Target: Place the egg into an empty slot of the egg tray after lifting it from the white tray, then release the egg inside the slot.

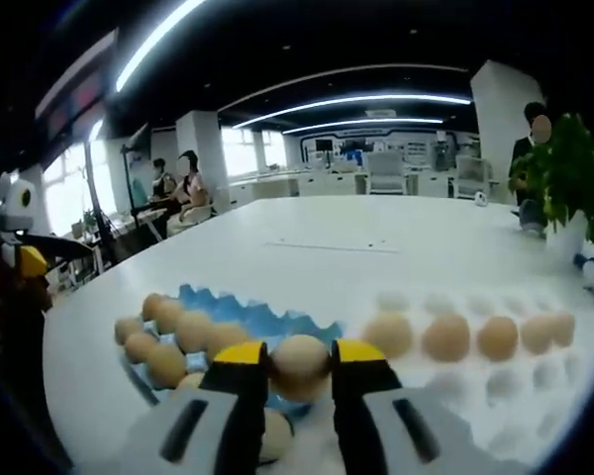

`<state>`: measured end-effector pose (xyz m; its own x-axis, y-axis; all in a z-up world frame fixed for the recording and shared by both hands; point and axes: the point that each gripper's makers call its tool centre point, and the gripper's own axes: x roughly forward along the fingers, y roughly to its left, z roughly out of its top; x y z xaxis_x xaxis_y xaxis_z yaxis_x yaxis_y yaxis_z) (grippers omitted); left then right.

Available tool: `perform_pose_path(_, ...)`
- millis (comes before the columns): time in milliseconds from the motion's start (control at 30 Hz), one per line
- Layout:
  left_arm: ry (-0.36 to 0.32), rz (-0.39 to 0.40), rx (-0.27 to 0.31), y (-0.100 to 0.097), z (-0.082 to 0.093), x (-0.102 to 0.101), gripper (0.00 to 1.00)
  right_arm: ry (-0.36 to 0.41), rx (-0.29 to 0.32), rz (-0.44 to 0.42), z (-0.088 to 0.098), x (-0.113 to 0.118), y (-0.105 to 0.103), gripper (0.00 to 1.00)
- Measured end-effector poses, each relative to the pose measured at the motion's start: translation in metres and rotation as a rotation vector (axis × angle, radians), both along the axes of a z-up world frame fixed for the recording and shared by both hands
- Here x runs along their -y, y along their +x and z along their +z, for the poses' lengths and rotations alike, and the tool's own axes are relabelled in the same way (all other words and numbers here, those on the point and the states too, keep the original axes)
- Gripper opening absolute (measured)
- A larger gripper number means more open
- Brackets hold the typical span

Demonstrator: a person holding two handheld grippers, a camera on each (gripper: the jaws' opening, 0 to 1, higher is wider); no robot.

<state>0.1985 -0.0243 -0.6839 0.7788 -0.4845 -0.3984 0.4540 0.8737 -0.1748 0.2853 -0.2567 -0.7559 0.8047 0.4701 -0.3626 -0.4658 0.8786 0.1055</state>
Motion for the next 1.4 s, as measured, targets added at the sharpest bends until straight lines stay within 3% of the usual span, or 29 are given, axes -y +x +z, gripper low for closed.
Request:
perform_pose_path(933,-0.007,0.009,-0.007,0.001,-0.003,-0.003,0.81,-0.056,-0.058,0.071,-0.019,-0.012,-0.003,0.25)
perform_pose_path(1400,0.008,0.000,-0.003,0.000,-0.003,-0.001,0.83,-0.025,-0.094,0.085,-0.023,-0.011,-0.004,0.25)
